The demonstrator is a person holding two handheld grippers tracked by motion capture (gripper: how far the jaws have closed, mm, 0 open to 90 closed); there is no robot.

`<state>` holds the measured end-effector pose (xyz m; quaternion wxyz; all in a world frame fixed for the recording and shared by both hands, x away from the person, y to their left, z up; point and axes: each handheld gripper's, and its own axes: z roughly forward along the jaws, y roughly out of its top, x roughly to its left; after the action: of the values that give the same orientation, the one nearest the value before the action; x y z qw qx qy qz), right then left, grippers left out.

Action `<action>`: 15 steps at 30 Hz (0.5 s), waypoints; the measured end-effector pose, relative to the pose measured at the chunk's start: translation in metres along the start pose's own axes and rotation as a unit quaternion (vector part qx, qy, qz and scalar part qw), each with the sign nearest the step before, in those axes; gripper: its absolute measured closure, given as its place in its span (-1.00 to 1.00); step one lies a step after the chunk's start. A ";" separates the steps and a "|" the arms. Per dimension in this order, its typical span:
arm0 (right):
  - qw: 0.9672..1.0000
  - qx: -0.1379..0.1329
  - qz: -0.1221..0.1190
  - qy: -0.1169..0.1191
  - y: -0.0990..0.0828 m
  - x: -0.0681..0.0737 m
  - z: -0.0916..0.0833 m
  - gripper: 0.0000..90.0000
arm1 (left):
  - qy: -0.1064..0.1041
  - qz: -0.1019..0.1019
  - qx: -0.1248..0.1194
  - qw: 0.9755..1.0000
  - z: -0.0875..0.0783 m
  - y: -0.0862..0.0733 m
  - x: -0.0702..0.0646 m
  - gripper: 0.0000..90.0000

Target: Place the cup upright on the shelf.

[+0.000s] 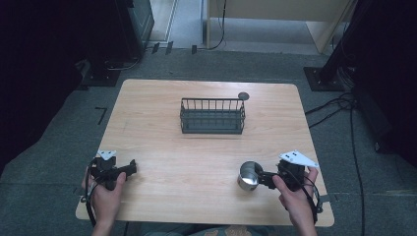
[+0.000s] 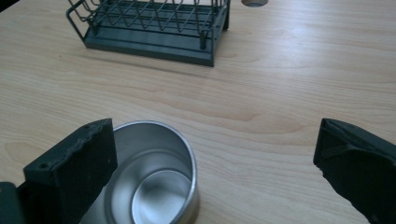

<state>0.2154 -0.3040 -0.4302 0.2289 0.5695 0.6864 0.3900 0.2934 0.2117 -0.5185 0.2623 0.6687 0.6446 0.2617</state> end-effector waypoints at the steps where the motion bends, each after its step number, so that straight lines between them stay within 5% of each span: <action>1: 1.000 0.002 -0.003 0.002 0.000 0.003 0.001 -1.00 | 0.000 0.000 0.000 1.000 0.000 0.000 0.000 -1.00; 15: 1.000 0.013 -0.009 0.023 -0.009 0.026 0.012 -1.00 | 0.000 0.000 0.000 1.000 0.000 0.000 0.000 -1.00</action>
<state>0.2132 -0.2764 -0.4408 0.2093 0.5569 0.7016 0.3923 0.2934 0.2117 -0.5185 0.2625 0.6685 0.6447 0.2618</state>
